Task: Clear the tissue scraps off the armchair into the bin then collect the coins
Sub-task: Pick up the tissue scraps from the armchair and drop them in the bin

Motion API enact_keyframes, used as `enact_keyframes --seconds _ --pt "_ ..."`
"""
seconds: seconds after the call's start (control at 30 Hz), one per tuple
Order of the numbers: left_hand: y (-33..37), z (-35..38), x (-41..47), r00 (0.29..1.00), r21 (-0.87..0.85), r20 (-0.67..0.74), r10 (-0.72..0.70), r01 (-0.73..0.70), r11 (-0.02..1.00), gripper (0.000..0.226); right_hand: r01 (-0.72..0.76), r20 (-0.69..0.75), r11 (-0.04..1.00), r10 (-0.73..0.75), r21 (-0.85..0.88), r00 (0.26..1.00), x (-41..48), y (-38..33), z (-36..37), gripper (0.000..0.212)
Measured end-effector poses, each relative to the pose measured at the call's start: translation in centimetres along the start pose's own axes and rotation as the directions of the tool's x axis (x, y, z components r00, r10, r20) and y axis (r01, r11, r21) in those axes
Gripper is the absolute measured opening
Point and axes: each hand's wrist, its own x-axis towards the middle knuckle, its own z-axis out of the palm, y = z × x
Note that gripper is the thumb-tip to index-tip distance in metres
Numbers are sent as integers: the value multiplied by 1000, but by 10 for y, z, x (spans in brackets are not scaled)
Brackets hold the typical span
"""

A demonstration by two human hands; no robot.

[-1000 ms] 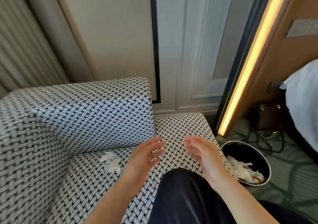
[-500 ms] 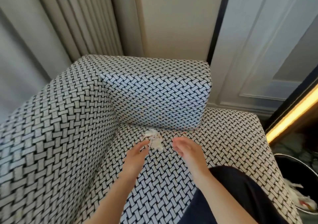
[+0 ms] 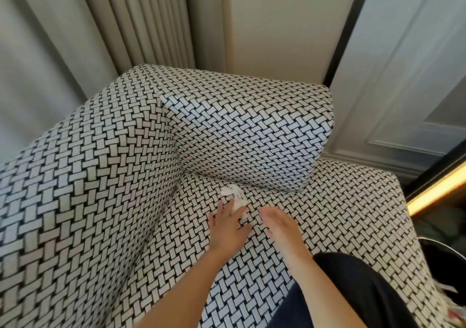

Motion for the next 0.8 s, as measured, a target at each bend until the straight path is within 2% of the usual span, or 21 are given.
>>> enact_keyframes --seconds 0.17,0.2,0.3,0.37,0.5,0.63,0.8 --pt "-19 1 -11 984 -64 -141 113 -123 990 42 -24 32 1000 24 13 999 0 -2 1 10" --pt "-25 0 -12 973 -29 -160 165 -172 985 41 -18 30 1000 18 11 999 0 -2 1 10" --pt "-48 -3 -8 914 224 -234 331 -281 933 36 8 20 1000 -8 -13 1000 -1 -3 1 11" --pt "-59 -5 -5 907 315 -269 323 -234 920 38 42 32 994 -39 -103 999 0 -2 1 14" --pt "-65 -3 -6 921 332 -306 243 -136 933 51 145 101 934 -118 -327 988 6 1 6 32" --pt "-66 0 -3 920 309 -309 241 -143 940 48 272 198 803 -194 -530 961 24 6 17 43" --pt "-71 1 0 899 282 -354 259 -161 946 39 334 301 674 -170 -659 938 51 8 32 51"
